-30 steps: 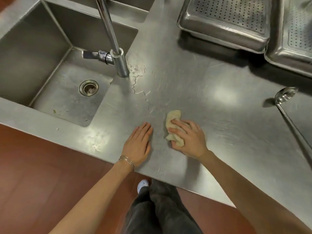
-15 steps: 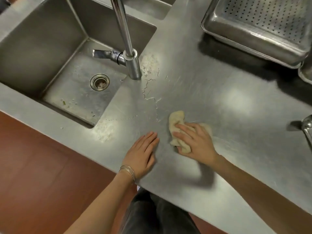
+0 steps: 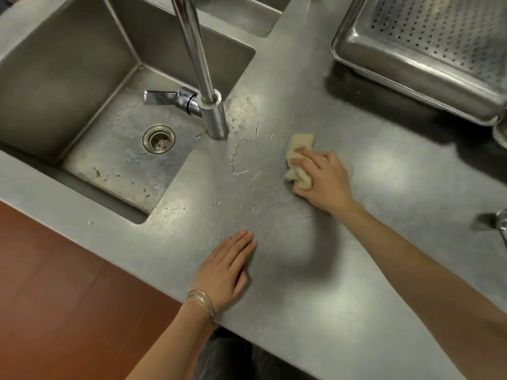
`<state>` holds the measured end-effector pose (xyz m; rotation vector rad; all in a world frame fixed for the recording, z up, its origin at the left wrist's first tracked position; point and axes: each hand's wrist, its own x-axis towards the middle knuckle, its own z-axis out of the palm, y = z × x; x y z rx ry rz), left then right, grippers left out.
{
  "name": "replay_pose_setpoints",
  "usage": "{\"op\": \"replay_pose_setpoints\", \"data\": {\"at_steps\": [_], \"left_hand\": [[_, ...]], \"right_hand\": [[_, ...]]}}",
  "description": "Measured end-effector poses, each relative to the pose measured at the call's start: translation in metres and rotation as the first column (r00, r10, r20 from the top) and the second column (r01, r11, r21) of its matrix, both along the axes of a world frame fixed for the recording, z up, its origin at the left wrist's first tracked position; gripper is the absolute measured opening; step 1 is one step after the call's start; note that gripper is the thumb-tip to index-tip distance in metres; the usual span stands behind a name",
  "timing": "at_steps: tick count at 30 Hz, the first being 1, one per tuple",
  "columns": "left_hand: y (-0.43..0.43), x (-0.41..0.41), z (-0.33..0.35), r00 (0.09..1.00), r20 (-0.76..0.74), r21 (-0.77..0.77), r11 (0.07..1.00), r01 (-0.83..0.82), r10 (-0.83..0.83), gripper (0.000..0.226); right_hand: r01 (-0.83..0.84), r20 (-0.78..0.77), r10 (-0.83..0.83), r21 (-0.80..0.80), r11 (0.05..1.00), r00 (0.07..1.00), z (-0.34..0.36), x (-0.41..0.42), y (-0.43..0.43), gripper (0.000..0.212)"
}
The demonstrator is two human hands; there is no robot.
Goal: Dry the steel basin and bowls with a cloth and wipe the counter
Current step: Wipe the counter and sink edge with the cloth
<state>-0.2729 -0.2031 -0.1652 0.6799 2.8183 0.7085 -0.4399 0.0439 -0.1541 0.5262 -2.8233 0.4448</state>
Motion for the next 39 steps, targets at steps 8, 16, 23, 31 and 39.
{"op": "replay_pose_setpoints", "data": {"at_steps": [8, 16, 23, 31, 39], "left_hand": [[-0.001, -0.002, -0.001, 1.0, -0.001, 0.03, 1.0, 0.001, -0.001, 0.051], [0.002, -0.001, 0.003, 0.999, -0.012, 0.007, 0.999, -0.035, 0.036, 0.052], [0.084, -0.042, 0.02, 0.995, -0.024, -0.013, 0.995, 0.097, -0.097, 0.063], [0.113, -0.067, 0.0, 0.99, -0.015, -0.07, 0.988, 0.141, -0.142, 0.066], [0.115, -0.068, -0.01, 0.988, -0.074, 0.005, 0.991, 0.134, -0.133, 0.067]], "right_hand": [[0.68, 0.167, -0.665, -0.053, 0.731, 0.728, 0.011, -0.042, 0.094, 0.047], [0.502, 0.221, -0.484, -0.026, 0.865, 0.846, 0.022, -0.07, 0.077, 0.046], [0.498, 0.222, -0.481, -0.026, 0.867, 0.848, 0.014, -0.04, 0.083, 0.066], [0.606, 0.149, -0.588, -0.138, 0.784, 0.795, 0.008, -0.107, 0.086, 0.049], [0.419, 0.128, -0.418, 0.017, 0.908, 0.899, 0.012, -0.176, 0.049, 0.05]]}}
